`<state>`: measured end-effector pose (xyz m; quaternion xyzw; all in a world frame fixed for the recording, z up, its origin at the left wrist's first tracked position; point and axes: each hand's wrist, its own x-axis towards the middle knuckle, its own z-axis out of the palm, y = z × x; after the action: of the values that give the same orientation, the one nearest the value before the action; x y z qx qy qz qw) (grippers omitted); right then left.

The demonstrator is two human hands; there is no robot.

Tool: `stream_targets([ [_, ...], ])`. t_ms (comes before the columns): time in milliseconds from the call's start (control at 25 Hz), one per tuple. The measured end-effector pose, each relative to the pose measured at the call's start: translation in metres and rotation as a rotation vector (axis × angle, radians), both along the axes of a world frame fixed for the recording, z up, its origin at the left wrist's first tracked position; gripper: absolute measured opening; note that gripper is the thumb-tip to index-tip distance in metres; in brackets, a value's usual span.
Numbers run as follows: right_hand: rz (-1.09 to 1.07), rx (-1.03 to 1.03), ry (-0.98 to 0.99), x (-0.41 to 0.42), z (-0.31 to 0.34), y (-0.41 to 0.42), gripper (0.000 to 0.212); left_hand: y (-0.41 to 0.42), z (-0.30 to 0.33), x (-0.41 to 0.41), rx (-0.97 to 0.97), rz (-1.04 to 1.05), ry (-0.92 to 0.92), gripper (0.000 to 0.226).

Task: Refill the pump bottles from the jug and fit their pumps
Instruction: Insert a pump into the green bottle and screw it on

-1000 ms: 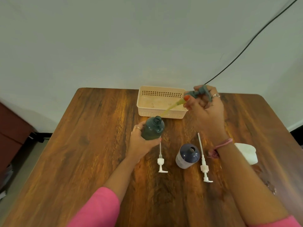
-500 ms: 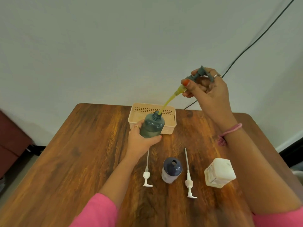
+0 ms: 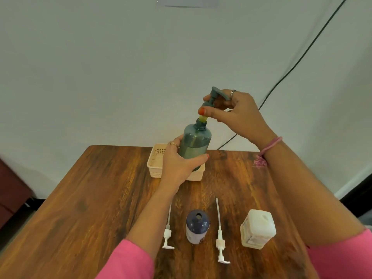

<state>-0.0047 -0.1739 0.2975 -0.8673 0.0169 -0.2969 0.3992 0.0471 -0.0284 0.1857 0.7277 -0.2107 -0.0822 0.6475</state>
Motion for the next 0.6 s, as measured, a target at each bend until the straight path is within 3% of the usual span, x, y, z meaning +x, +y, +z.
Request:
stream_targets([
  [200, 0.032, -0.069, 0.039, -0.003, 0.006, -0.012, 0.030, -0.013, 0.014, -0.006, -0.017, 0.014, -0.033, 0.066],
  [360, -0.010, -0.105, 0.114, -0.002, 0.007, -0.017, 0.043, -0.021, 0.023, -0.012, -0.011, 0.013, -0.046, 0.065],
  [520, 0.238, 0.084, 0.365, -0.009, 0.019, -0.035, 0.058, -0.024, 0.028, -0.015, -0.013, 0.005, -0.039, 0.066],
  [600, 0.342, 0.144, 0.406, -0.013, 0.018, -0.042, 0.054, -0.025, 0.029, -0.017, -0.005, -0.006, -0.041, 0.066],
])
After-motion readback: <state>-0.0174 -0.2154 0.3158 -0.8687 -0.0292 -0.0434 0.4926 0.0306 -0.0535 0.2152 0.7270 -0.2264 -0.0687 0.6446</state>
